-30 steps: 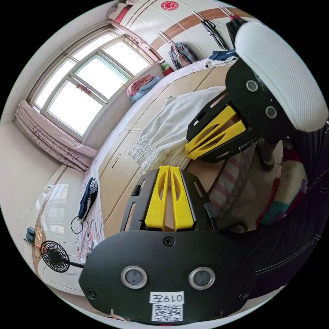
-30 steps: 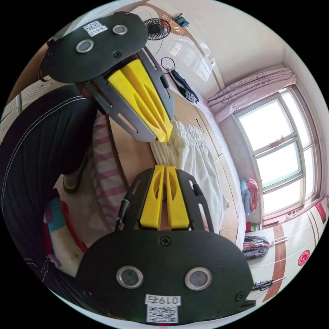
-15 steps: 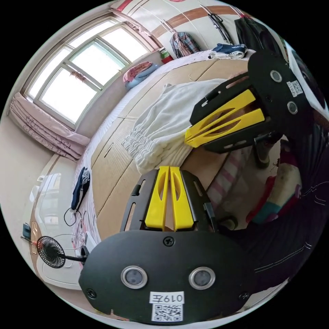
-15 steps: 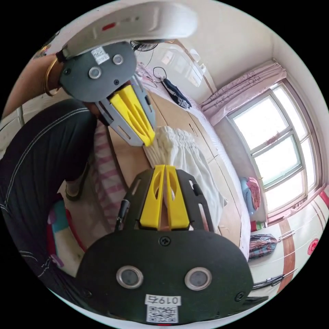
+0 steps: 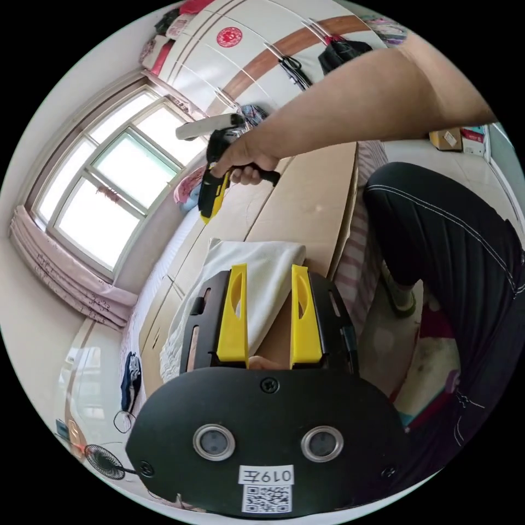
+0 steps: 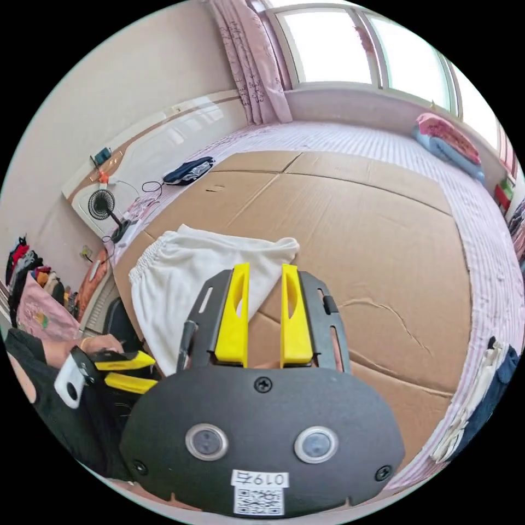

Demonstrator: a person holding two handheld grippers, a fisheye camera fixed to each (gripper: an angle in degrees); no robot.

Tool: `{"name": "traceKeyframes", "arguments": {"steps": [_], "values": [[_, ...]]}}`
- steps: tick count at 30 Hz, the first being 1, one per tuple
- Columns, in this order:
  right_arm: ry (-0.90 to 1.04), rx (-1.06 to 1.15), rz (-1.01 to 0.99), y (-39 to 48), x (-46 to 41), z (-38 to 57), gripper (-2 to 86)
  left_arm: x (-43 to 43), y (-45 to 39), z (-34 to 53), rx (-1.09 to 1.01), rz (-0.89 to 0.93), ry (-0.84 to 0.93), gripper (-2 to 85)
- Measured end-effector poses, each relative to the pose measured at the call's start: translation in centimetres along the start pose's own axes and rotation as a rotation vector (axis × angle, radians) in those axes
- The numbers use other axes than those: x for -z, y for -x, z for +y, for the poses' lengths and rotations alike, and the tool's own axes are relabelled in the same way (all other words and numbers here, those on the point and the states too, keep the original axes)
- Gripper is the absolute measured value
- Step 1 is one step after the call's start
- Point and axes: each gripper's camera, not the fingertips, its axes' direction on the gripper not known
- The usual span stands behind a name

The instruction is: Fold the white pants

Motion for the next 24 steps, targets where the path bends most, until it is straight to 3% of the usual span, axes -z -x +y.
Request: {"name": "traceKeyframes", "arguments": {"steps": [6,13,17,24], "values": [[0.121,-0.092,-0.209,0.8,4.0,-7.3,13.2,-4.1,-2.4,-4.4,-0.163,0.012,0.049,9.8],[0.202,-0.047,-0.366,7.7,9.9,-12.1,11.4,-6.3,-2.3,-6.4,-0.14,0.069,0.039,6.8],[0.217,-0.02,-0.388,12.4,14.4,-12.9,6.0,-7.6,-2.1,-7.4,-0.118,0.072,0.036,4.1],[0.179,-0.105,-0.373,17.4,22.8,-11.2,4.5,-9.8,-0.3,-9.1,-0.19,0.161,0.041,1.5]]}}
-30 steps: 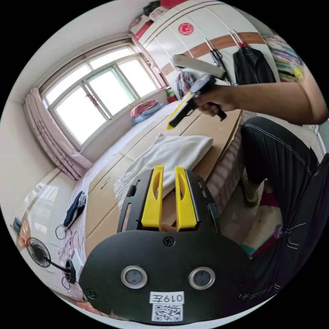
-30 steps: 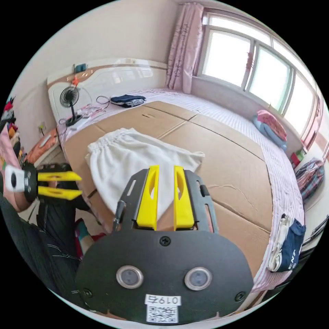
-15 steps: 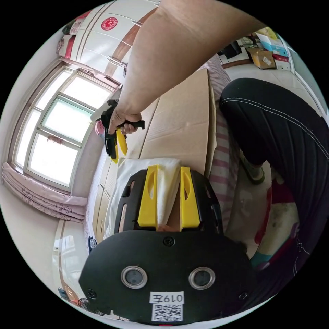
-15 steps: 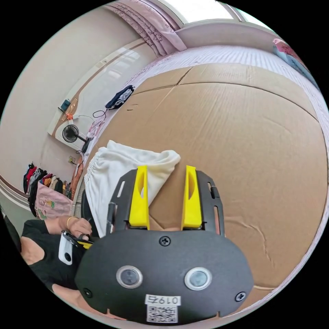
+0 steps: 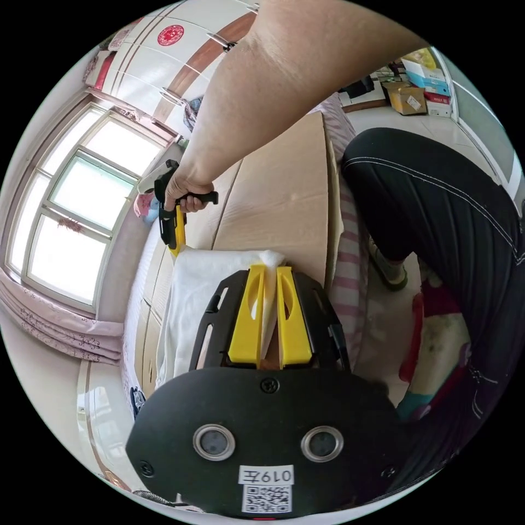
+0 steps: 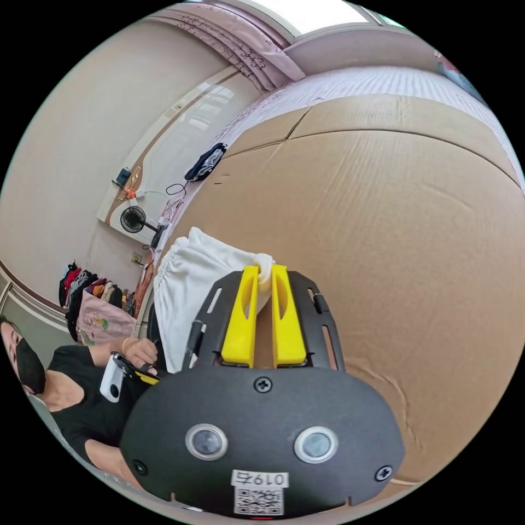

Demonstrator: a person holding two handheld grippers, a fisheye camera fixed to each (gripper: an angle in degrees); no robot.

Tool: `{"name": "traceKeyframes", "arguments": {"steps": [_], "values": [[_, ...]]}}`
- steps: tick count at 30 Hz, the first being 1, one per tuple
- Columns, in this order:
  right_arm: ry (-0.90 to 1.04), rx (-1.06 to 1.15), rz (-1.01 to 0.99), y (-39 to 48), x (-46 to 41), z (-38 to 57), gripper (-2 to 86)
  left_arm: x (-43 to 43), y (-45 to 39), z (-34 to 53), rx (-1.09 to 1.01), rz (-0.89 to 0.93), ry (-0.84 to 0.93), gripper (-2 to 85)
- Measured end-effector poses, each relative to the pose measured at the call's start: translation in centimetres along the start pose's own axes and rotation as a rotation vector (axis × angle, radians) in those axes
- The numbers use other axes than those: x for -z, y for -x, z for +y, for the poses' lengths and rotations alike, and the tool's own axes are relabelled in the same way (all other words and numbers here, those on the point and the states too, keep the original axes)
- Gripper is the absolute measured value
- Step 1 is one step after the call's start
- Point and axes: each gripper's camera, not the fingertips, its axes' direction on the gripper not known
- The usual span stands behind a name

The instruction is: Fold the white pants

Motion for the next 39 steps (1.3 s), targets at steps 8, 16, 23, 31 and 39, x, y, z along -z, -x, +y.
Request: {"name": "traceKeyframes", "arguments": {"steps": [8,16,23,31,39], "values": [[-0.243,-0.272,0.113,7.3,10.3,16.5,4.1,-2.6,5.4,0.8,-0.195,0.164,-0.022,0.7],[-0.485,-0.51,0.058,21.2,9.6,39.4,3.8,-4.2,11.7,5.3,-0.264,0.339,0.042,0.3],[-0.529,-0.578,0.026,32.1,1.2,51.2,5.3,-4.4,14.9,10.4,-0.259,0.42,0.109,0.3],[-0.527,-0.283,0.162,38.5,2.4,59.4,4.8,-2.2,17.1,16.4,0.08,0.353,-0.031,0.3],[-0.201,0.248,0.37,47.6,-7.1,60.4,8.8,-2.9,16.6,19.3,-0.021,0.184,0.017,0.5]]}}
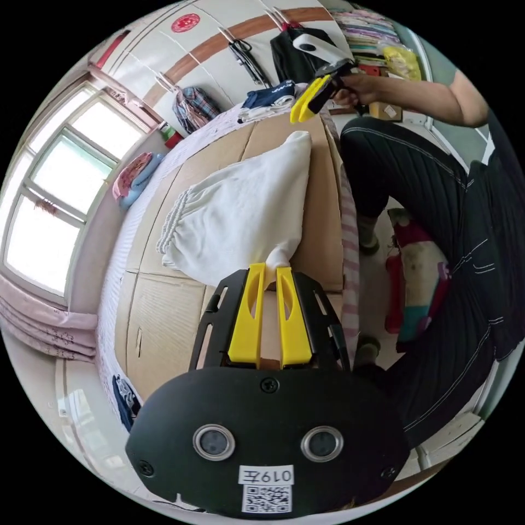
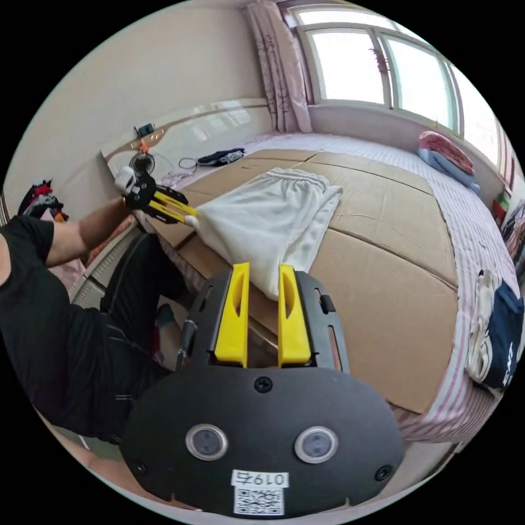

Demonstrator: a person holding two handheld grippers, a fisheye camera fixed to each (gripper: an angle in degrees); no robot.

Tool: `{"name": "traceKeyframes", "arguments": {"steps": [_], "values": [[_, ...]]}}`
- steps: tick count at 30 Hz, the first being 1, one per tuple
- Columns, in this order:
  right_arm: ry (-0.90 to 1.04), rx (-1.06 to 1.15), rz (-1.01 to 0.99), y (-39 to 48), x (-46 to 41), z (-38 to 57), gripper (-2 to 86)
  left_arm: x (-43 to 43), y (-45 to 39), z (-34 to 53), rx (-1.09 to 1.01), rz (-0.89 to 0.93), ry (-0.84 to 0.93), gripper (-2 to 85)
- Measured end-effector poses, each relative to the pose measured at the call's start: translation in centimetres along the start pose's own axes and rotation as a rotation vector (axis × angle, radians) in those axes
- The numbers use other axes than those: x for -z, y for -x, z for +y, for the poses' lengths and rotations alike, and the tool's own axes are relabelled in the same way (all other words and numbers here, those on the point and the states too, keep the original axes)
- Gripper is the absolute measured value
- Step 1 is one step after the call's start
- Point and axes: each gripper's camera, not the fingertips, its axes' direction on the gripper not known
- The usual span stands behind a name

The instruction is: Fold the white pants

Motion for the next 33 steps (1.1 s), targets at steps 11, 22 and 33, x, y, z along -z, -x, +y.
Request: {"name": "traceKeyframes", "arguments": {"steps": [11,22,33], "values": [[0.133,-0.04,-0.183,-0.5,-5.7,7.7,3.7,1.5,7.2,6.7,-0.014,0.212,0.013,1.1],[0.149,-0.001,-0.172,0.1,-7.6,12.4,3.1,-1.1,8.3,23.8,0.91,0.387,-0.318,5.7],[0.182,0.002,-0.258,-3.7,-8.9,14.6,5.0,-5.5,7.5,29.3,0.935,0.43,-0.304,5.9]]}}
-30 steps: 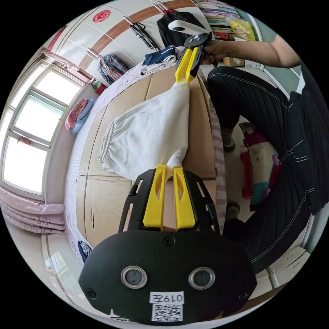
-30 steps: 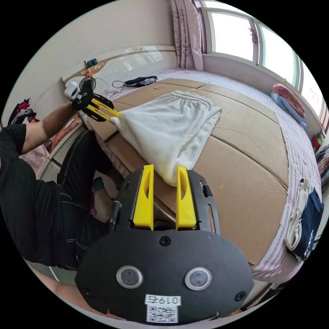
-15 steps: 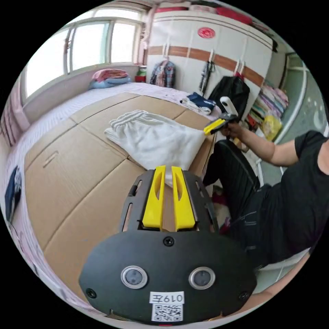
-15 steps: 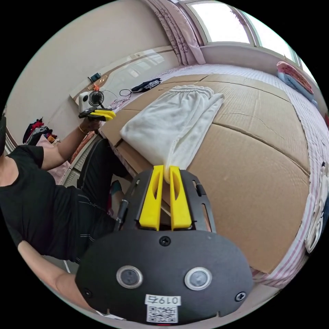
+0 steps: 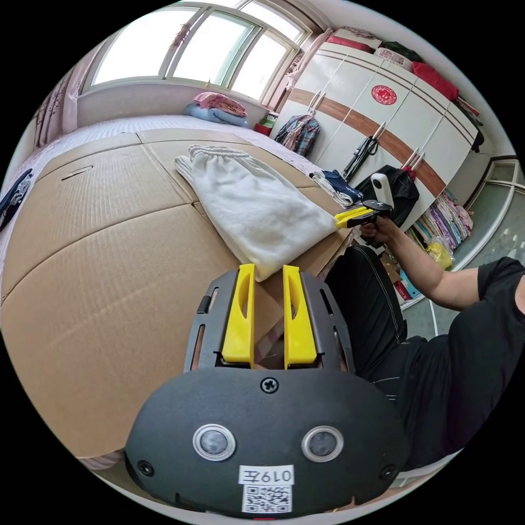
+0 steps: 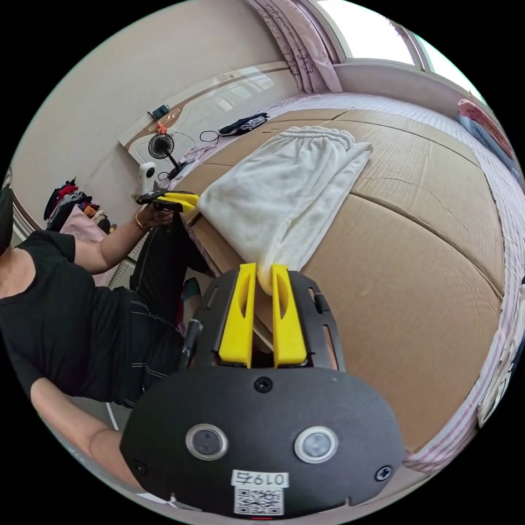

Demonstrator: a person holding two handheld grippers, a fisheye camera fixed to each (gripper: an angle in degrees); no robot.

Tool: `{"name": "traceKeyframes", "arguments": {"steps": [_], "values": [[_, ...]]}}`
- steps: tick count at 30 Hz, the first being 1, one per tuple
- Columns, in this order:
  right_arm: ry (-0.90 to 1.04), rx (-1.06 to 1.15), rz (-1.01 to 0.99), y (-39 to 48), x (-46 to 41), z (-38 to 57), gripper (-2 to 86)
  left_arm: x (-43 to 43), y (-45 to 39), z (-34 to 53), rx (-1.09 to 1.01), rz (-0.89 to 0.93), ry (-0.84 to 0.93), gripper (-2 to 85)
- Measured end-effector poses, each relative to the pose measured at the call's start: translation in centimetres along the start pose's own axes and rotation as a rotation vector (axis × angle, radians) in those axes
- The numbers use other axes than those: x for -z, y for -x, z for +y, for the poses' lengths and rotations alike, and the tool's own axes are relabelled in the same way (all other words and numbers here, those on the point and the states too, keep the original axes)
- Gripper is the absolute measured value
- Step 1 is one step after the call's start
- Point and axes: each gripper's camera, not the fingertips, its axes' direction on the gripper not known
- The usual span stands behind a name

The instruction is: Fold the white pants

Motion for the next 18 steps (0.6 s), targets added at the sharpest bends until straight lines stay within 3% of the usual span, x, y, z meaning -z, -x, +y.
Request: {"name": "traceKeyframes", "arguments": {"steps": [4,10,14,18], "values": [[0.024,-0.015,-0.051,-2.4,0.6,0.1,3.3,-0.3,1.6,0.7,0.012,-0.022,0.027,3.5],[0.041,-0.086,-0.159,-6.8,2.8,0.6,1.2,1.3,4.2,1.0,-0.035,0.099,0.056,2.0],[0.069,-0.122,-0.201,-9.2,2.2,1.4,1.4,0.3,6.1,1.5,-0.058,0.115,0.213,1.4],[0.045,-0.106,-0.213,-9.7,2.9,1.8,3.3,0.4,7.1,2.6,-0.062,0.145,0.176,1.3]]}}
